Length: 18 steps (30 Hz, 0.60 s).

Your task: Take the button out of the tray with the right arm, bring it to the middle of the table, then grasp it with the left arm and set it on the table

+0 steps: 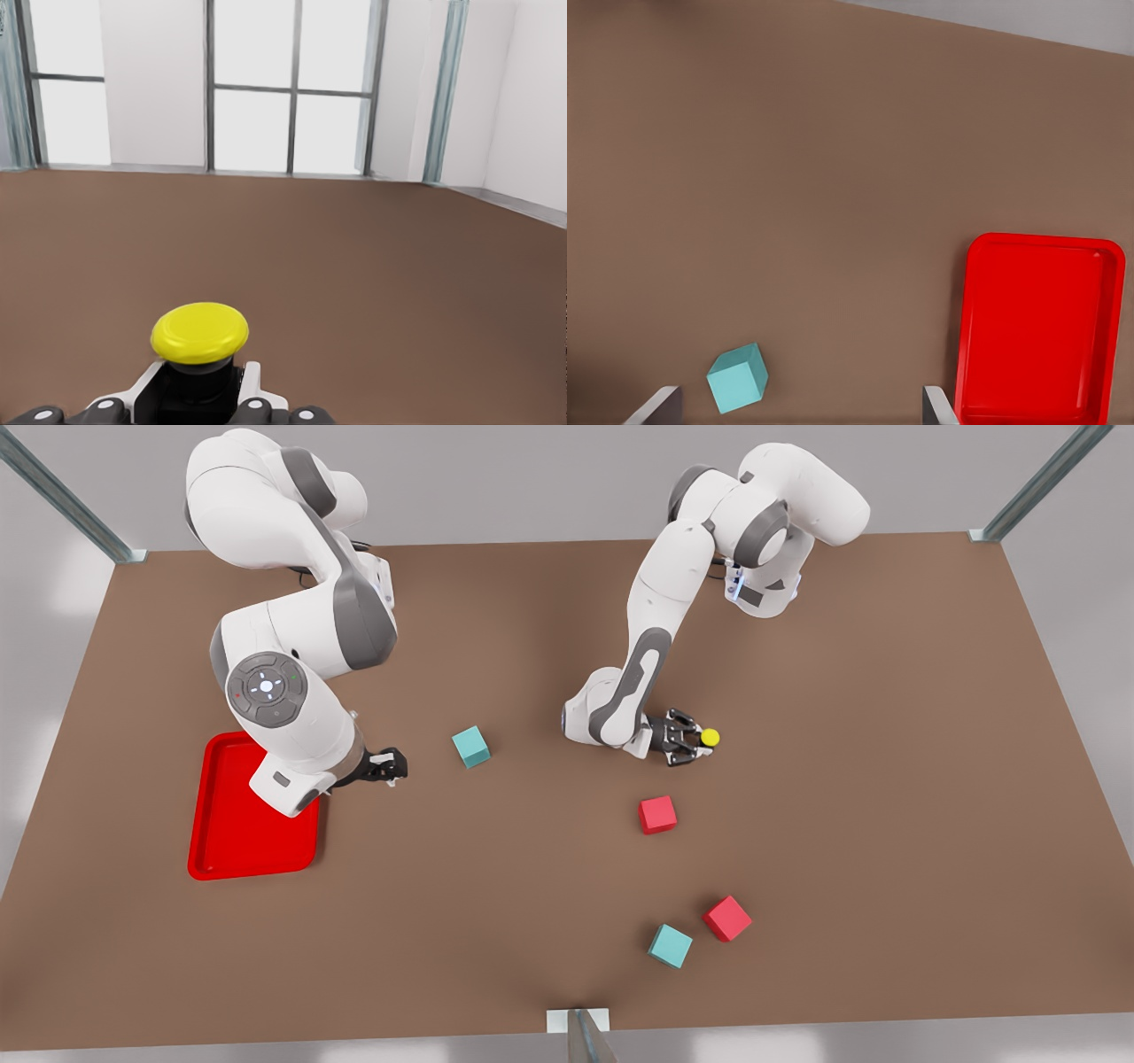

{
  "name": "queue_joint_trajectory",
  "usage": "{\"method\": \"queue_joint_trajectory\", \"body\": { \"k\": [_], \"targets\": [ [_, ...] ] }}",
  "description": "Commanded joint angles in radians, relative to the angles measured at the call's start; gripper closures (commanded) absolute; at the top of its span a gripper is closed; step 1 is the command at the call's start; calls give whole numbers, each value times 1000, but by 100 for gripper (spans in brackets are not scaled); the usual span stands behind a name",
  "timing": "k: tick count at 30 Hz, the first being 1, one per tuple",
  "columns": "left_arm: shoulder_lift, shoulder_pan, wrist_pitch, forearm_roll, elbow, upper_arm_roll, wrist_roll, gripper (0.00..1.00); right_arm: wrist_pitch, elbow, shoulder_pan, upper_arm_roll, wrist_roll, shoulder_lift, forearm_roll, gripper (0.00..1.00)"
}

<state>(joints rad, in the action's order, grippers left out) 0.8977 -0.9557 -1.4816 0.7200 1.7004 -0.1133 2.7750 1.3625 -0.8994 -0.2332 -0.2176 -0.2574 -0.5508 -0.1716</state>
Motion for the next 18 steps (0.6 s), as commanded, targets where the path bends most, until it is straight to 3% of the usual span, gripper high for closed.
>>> {"method": "queue_joint_trajectory", "body": {
  "k": [1, 18],
  "targets": [
    [-2, 0, -14, 4, 1, 0, 290, 0, 0, 0, 0, 0, 0, 2, 0, 0],
    [-36, -5, 196, 16, 1, -2, 248, 0, 1, 0, -1, 1, 0, 0, -8, 0]
  ]
}}
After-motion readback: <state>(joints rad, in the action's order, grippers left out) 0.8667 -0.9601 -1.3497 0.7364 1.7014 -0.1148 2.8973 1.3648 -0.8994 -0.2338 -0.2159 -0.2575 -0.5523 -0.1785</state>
